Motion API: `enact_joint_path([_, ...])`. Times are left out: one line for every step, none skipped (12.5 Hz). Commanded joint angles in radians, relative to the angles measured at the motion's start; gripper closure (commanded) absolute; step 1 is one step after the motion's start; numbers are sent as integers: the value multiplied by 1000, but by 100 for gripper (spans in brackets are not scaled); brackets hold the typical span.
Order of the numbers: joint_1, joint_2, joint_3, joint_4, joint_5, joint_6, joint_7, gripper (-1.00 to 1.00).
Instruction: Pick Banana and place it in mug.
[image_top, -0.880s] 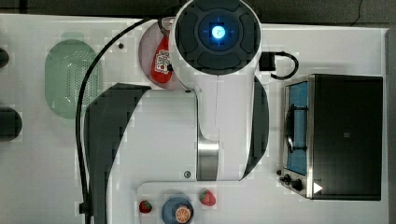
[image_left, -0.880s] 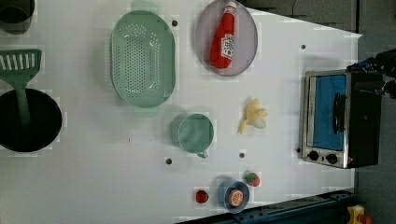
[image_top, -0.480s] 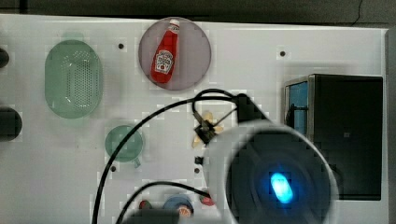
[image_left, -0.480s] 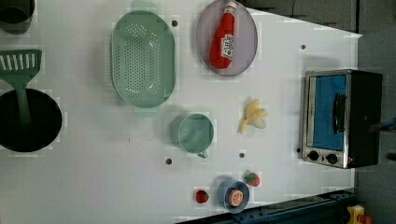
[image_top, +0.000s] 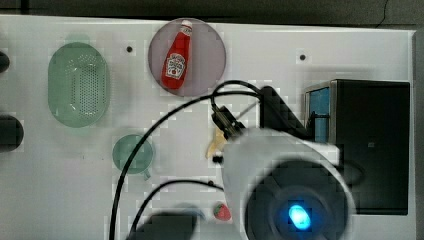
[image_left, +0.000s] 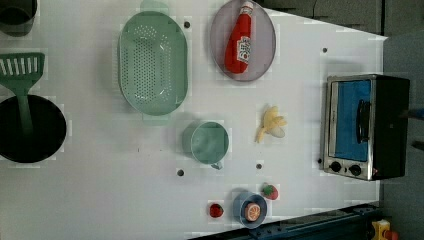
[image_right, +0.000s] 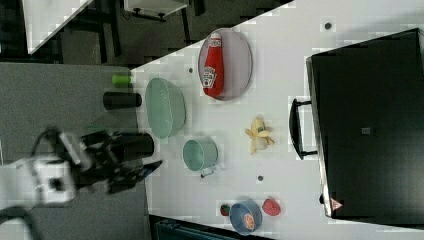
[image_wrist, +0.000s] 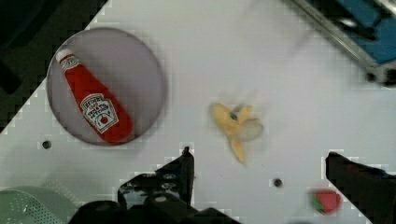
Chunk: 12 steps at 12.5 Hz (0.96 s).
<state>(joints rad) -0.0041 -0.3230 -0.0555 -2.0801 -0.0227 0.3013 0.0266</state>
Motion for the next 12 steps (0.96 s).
enact_joint_path([7,108,10,-191,-4,157,-204,-100])
enact_joint_path([7,140,9,-225,-4,219,-274,-100])
enact_joint_path([6,175,8,-252,-4,274,-345,-100])
enact_joint_path([6,212,7,-274,-4,322,-426,-100])
enact_joint_path([5,250,6,-291,-4,367,-511,-100])
enact_joint_path([5,288,4,-301,-4,411,-590,-100])
enact_joint_path([4,327,2,-308,-4,453,-653,-100])
enact_joint_path([4,367,-2,-312,-4,487,-699,-100])
enact_joint_path([4,408,-7,-315,-4,514,-734,-100])
enact_joint_path([4,448,-9,-316,-4,537,-757,-100])
enact_joint_path([4,487,-9,-318,-4,559,-773,-100])
enact_joint_path([4,525,-9,-318,-4,591,-774,-100])
